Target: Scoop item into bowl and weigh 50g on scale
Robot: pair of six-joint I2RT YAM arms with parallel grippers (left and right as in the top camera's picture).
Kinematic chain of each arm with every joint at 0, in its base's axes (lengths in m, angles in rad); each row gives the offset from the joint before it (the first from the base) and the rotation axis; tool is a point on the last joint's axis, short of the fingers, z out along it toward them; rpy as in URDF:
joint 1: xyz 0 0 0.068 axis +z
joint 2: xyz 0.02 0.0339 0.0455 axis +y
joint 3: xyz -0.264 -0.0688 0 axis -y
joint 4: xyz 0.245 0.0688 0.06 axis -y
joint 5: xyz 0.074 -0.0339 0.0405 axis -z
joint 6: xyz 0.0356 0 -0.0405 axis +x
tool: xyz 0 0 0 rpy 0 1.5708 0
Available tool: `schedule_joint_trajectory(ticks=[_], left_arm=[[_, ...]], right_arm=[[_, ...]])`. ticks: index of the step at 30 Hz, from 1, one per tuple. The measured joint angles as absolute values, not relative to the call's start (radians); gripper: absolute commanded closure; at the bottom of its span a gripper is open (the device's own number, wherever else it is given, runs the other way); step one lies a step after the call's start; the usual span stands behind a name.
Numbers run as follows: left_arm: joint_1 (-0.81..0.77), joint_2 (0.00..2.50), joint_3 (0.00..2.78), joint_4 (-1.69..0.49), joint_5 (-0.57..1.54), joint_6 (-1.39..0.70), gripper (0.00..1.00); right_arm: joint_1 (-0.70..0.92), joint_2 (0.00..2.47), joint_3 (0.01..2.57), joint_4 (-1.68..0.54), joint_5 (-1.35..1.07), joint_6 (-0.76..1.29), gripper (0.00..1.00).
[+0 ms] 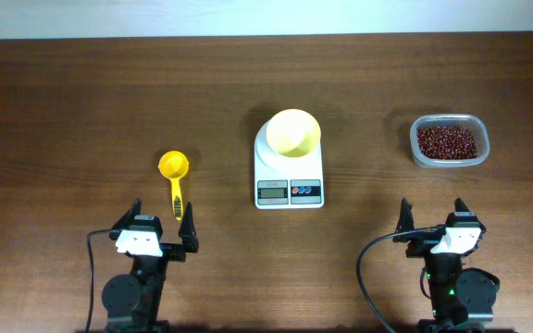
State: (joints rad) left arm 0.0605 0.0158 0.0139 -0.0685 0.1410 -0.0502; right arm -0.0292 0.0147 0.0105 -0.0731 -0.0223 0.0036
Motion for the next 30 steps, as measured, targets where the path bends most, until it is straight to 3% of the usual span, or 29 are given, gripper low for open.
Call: schedule_joint_trajectory(ticks=[15,23,30], left_arm=[[0.060,0.016,0.015,-0.071,0.122,-0.050,0.01],[0.060,0.018,0.147,-0.180,0.096,-0.050,0.01],[0.060,0.237,0.346,-0.271,0.026,-0.044,0.01]], right_arm=[[-0.029,0.015,0.010,-0.073,-0.022,0.003,0.01],[-0.029,0.015,0.010,-0.073,-0.022,0.003,0.01],[-0.029,0.014,0.010,-0.074,-0.022,0.003,0.01]])
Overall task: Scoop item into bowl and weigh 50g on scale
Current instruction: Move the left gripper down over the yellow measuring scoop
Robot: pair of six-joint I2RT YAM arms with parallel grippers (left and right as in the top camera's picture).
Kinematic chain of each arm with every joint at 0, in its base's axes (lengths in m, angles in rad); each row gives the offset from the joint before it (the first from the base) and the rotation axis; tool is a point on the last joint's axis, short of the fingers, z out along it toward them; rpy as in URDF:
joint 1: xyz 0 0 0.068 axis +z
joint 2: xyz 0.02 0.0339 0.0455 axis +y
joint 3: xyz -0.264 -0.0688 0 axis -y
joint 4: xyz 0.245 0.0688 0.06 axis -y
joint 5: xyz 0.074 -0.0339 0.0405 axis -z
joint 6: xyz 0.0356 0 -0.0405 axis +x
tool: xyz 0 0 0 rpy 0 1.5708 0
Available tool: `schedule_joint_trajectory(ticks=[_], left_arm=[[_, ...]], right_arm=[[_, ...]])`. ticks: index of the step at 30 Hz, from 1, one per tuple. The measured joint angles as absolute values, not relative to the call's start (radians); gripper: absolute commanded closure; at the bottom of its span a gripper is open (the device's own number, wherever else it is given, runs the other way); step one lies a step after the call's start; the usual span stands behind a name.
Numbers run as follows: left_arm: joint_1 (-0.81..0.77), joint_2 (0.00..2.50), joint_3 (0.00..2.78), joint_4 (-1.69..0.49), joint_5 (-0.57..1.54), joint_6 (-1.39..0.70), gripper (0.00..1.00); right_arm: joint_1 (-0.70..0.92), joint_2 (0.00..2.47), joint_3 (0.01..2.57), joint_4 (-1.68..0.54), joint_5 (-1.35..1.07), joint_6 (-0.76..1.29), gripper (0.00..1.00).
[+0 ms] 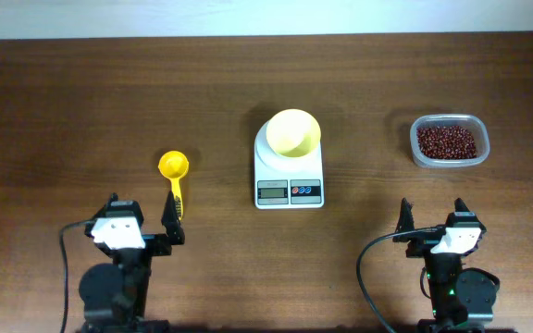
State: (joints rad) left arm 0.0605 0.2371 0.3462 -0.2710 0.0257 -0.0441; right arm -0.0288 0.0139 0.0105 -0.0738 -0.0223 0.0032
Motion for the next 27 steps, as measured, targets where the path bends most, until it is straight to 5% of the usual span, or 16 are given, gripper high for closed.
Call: schedule_joint_trajectory(ticks=[16,27], left_arm=[[0.063,1.394,1.310,-0.941,-0.063,0.007,0.01],[0.064,1.824,1.459,-0.920,-0.069,0.042,0.01]], right_arm=[[-0.029,0.011,0.010,-0.074,-0.022,0.003,0.01],[-0.029,0.011,0.010,-0.074,-0.022,0.003,0.01]])
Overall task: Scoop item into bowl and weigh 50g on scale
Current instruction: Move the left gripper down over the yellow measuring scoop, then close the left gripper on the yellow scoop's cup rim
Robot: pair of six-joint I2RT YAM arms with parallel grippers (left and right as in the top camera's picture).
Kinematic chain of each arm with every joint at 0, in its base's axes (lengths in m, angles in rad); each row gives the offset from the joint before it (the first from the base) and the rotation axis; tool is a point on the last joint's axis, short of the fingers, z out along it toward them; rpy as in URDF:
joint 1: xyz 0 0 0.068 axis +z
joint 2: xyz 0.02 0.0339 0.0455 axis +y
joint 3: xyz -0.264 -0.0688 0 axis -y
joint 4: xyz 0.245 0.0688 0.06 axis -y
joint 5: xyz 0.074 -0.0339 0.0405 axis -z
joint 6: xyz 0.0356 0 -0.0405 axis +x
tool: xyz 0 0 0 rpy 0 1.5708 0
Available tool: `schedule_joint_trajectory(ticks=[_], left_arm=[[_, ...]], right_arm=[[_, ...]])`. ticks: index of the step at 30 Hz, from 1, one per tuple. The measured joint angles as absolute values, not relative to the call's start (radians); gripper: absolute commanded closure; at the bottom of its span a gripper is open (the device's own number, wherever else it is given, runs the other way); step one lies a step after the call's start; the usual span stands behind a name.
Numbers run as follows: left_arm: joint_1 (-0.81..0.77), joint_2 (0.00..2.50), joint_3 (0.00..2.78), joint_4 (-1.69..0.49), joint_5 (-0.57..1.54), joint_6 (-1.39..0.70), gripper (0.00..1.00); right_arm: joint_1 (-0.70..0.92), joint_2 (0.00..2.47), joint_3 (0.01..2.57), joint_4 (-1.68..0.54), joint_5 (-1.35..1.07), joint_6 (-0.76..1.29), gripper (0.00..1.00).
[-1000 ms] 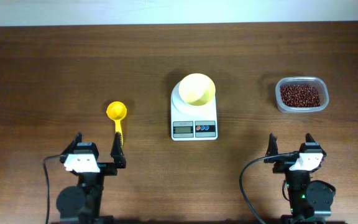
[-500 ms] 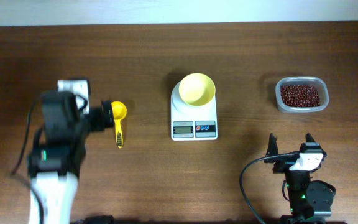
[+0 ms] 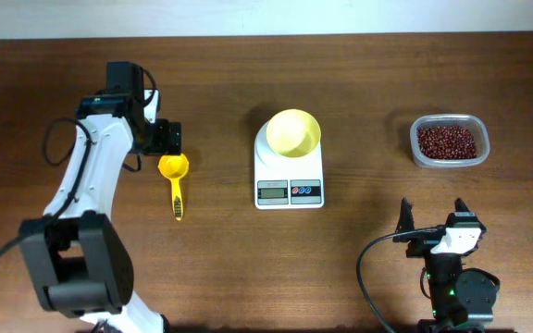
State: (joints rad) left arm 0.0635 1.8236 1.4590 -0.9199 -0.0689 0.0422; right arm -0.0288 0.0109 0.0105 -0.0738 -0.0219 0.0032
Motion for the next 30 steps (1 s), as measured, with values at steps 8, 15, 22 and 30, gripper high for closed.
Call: schedule_joint_trajectory(ticks=[8,15,22,30], left_arm=[[0.082,1.972,1.459,-0.878,-0.069,0.045,0.01],[0.086,2.055,1.459,-0.873,-0.068,0.045,0.01],[0.086,2.056,1.459,-0.901,-0.069,0.045,0.01],[0.086,2.056,1.459,-0.902,-0.068,0.045,0.06]], right_arm=[[-0.029,0.011,0.010,-0.074,-0.022,0.003,0.01],[-0.029,0.011,0.010,-0.074,-0.022,0.003,0.02],[-0.029,0.011,0.010,-0.074,-0.022,0.003,0.01],[-0.029,0.011,0.010,-0.074,-0.022,0.003,0.01]])
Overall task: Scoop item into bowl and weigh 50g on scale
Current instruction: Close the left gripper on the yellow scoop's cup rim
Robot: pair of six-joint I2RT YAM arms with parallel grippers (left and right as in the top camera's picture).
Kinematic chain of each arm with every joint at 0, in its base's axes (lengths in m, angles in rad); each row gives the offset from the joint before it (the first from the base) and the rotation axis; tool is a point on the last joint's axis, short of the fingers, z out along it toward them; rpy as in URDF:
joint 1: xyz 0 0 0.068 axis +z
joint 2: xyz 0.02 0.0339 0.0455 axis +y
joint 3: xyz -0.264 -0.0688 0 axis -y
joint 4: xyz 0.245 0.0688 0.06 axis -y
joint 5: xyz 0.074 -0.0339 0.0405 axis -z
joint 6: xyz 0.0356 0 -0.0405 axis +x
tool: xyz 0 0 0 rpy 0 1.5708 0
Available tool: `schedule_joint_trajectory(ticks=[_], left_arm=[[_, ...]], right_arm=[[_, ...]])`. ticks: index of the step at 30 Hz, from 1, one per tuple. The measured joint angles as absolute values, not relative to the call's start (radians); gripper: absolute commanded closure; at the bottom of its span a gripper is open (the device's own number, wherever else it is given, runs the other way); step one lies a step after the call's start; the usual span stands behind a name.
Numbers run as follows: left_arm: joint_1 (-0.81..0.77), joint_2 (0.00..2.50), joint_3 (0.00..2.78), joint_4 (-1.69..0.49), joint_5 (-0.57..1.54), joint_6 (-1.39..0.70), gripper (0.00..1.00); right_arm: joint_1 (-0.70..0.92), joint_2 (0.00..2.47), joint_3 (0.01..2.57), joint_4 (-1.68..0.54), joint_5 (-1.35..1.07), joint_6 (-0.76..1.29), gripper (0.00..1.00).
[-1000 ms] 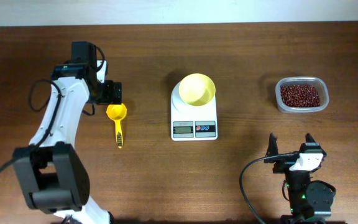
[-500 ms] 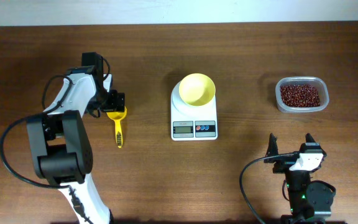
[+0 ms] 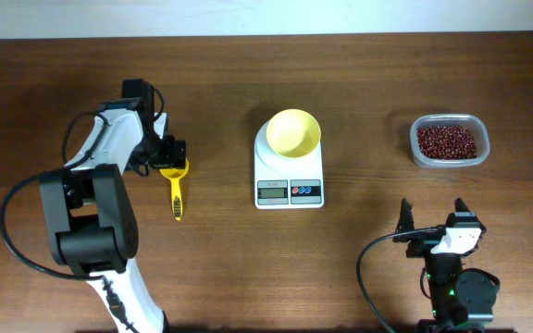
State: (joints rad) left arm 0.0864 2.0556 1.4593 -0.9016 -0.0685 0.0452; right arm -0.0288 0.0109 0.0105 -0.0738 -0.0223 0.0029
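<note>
A yellow scoop (image 3: 176,185) lies on the table left of the scale, bowl end away from me and handle pointing toward the near edge. My left gripper (image 3: 168,152) hangs over the scoop's bowl end, pointing down and covering its far rim; its fingers look spread, so it is open. An empty yellow bowl (image 3: 293,132) sits on the white scale (image 3: 289,191). At the right, a clear container of red beans (image 3: 449,141) stands alone. My right gripper (image 3: 432,218) rests open at the near right, holding nothing.
The left arm arches from its base at the near left up and over to the scoop. The right arm's base and cable occupy the near right corner. The table's far edge meets a white wall.
My left gripper has shifted slightly nearer and to the right, from just beyond the scoop's bowl end to directly over it. The scoop, bowl, scale, beans and right arm are unchanged.
Both arms first sat folded at the near edge with open grippers. Then the left arm had turned a little leftward at its base. Later it was stretched out beyond the scoop's bowl end, and now it is over that end. The scoop has stayed put.
</note>
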Motion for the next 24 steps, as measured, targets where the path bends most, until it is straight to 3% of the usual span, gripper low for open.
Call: schedule_joint_trajectory(ticks=[2,5,8,9,15,24], left_arm=[[0.086,2.056,1.459,-0.902,-0.069,0.049,0.27],[0.086,2.056,1.459,-0.902,-0.065,0.052,0.28],[0.086,2.056,1.459,-0.901,-0.048,0.053,0.58],[0.086,2.056,1.459,-0.901,-0.041,0.061,0.62],[0.086,2.056,1.459,-0.901,-0.030,0.060,0.74],[0.086,2.056,1.459,-0.898,-0.026,0.060,0.82]], right_arm=[[-0.029,0.011,0.010,-0.074,-0.022,0.003,0.01],[-0.029,0.011,0.010,-0.074,-0.022,0.003,0.01],[-0.029,0.011,0.010,-0.074,-0.022,0.003,0.01],[-0.029,0.011,0.010,-0.074,-0.022,0.003,0.01],[-0.029,0.011,0.010,-0.074,-0.022,0.004,0.01],[-0.029,0.011,0.010,-0.074,-0.022,0.003,0.01]])
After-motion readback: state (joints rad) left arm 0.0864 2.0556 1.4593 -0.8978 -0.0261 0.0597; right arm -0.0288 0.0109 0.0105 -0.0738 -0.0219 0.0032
